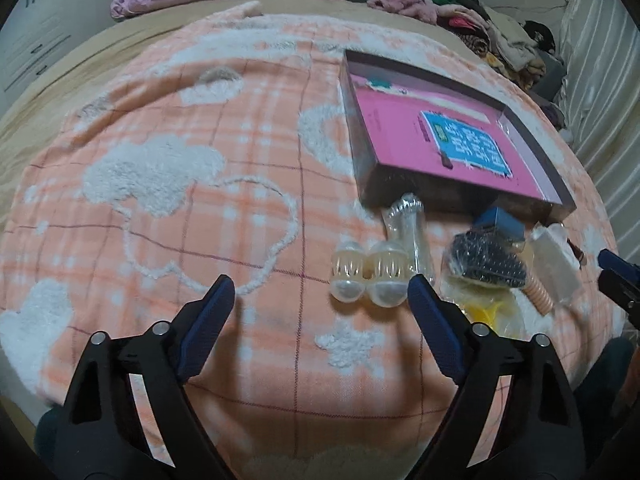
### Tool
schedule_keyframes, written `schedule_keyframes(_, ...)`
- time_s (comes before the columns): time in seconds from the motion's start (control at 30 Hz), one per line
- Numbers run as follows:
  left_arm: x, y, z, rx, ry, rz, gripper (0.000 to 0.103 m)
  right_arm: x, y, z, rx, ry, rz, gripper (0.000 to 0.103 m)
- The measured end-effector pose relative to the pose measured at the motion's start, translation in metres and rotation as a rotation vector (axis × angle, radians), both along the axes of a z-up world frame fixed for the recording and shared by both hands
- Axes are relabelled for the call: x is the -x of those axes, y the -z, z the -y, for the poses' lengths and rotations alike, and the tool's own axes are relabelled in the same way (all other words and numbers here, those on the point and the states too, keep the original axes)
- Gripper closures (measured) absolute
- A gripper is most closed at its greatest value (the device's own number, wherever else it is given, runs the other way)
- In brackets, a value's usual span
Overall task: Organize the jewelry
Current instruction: 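Grasp the pearl earrings with the left tool while the right tool grasps a small clear bag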
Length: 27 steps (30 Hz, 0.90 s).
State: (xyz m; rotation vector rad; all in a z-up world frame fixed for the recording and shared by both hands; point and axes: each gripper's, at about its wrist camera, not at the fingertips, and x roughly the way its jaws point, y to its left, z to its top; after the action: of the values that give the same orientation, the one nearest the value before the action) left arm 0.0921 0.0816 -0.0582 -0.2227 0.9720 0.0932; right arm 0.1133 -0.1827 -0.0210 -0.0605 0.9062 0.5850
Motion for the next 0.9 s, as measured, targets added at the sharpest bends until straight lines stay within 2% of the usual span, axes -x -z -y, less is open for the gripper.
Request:
schedule_keyframes(0.1,-0.003,0.005,0.003,-0.008,0.019,0.003,0.022,-0.001,0.008,-0.004,0.008,-0.012,-0.012,0.045)
schedule_keyframes(0.3,-0.017,0.009,0.010,0.005,0.061,0.014,0.033,-0.004,0.019,-0.004,0.014,-0.001,-0.028,0.054)
schedule_keyframes(0.37,-0.020,0.012,0.014,0.025,0.078,0.015,0.042,-0.006,0.023,-0.003,0.013,0.002,-0.037,0.057)
schedule_keyframes(0.43,-0.023,0.015,0.020,0.016,0.100,0.018,0.062,-0.009,0.025,-0.002,0.016,0.002,-0.041,0.065)
schedule_keyframes(0.5,-0.024,0.016,0.023,0.001,0.109,0.017,0.072,-0.011,0.028,-0.002,0.017,0.000,-0.042,0.072)
schedule_keyframes(0.7,-0.022,0.012,0.019,0.011,0.109,0.047,0.073,-0.013,0.033,-0.005,0.029,-0.010,-0.027,0.090)
schedule_keyframes(0.9,-0.011,-0.008,0.004,0.019,0.060,0.107,0.073,-0.013,0.023,0.002,-0.018,-0.011,-0.007,0.094)
